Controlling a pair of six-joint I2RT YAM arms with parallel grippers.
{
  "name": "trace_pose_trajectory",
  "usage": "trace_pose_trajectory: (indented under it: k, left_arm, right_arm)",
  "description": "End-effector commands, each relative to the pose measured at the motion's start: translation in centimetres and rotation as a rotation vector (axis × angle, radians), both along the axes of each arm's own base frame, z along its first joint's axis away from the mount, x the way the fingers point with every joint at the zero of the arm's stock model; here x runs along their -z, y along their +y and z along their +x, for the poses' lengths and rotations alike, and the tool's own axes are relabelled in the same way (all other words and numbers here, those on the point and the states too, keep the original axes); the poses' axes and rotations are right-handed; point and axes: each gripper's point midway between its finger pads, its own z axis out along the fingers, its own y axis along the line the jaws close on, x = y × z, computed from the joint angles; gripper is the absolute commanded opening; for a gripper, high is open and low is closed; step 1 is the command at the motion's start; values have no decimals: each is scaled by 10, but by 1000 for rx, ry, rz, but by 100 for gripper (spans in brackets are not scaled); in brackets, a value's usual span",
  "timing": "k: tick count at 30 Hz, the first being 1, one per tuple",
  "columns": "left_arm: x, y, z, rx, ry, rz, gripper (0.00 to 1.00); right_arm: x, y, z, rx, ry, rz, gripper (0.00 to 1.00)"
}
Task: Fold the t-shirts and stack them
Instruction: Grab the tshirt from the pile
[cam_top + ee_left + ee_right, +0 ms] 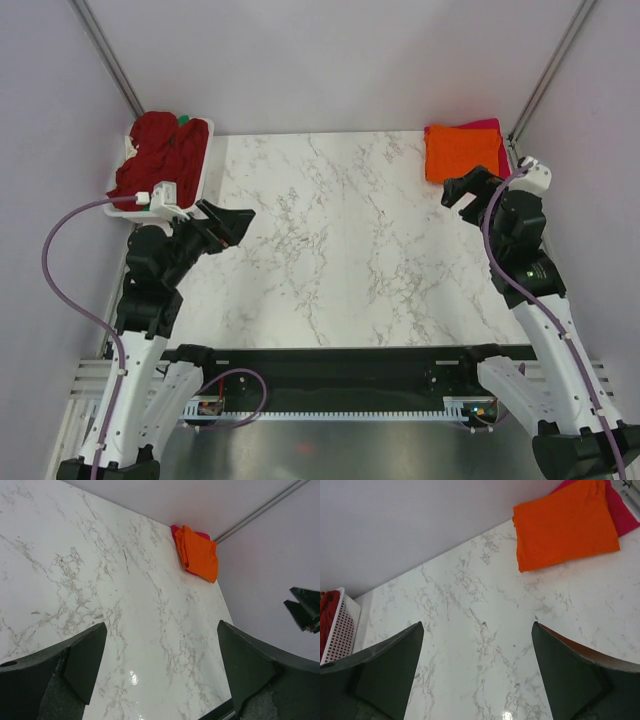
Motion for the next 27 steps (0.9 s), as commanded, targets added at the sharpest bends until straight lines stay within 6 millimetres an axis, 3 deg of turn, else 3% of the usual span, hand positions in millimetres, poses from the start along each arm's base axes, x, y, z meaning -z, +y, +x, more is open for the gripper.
trace_pose_trajectory:
  k: [1,3,4,6,7,8,9,10,11,12,13,14,15,16,17,18,19,20,21,22,23,24,25,27]
  left_arm:
    - [-7,9,-19,-2,-97,111,100]
    - [0,7,-27,35,-84,163,100]
    - [-7,8,-31,41,-84,196,100]
    - [6,11,-28,46,10,249,100]
    - [14,15,-35,54,76,300,100]
    - [21,21,-33,35,116,331,100]
    - [32,25,-32,21,169,354,100]
    - [43,29,-34,7,213,368,100]
    - [49,31,-35,-4,227,374,100]
    - [51,31,-39,-2,225,370,100]
    - [61,32,-41,-3,246,365,99]
    - [67,33,-43,-11,257,363,99]
    - [71,37,-45,-38,266,358,98]
    - [75,38,-46,-61,291,339,98]
    - [76,36,-48,-47,292,332,97]
    - [76,34,-49,-38,290,327,97]
    - [77,35,-49,-45,293,323,97]
    - [80,46,-44,-115,307,339,97]
    - [80,54,-41,-162,315,347,99]
    - [78,56,-35,-190,334,340,100]
    - [72,66,-27,-254,332,353,100]
    - [51,67,-18,-272,298,340,100]
    - [56,66,0,-272,339,358,100]
    - [50,76,26,-342,366,387,100]
  right_arm:
    - [-18,8,11,-57,31,-62,98]
    - [-25,6,20,-51,38,-86,98]
    - [-15,6,31,-45,79,-109,98]
    - [-19,-11,45,38,112,-166,98]
    - [5,-25,64,90,211,-186,98]
    - [12,-35,73,127,254,-170,98]
    - [6,-39,86,119,263,-140,98]
    - [38,-57,102,149,361,-114,98]
    - [48,-65,111,147,388,-75,98]
    - [42,-63,126,112,375,-45,96]
    - [69,-71,142,120,444,-39,95]
    - [78,-73,150,120,469,-38,95]
    - [70,-75,160,120,474,-46,93]
    - [91,-76,170,123,530,-46,91]
    - [94,-75,175,114,538,-43,90]
    - [92,-69,183,94,516,-41,90]
    - [94,-51,187,39,508,-47,90]
    - [94,-37,191,-6,494,-62,91]
    - [90,-15,194,-61,476,-87,91]
    - [93,25,193,-162,475,-156,95]
    - [94,42,191,-182,475,-207,98]
    - [97,59,187,-209,477,-249,98]
    - [100,91,177,-262,475,-288,98]
    - [116,114,165,-299,493,-284,98]
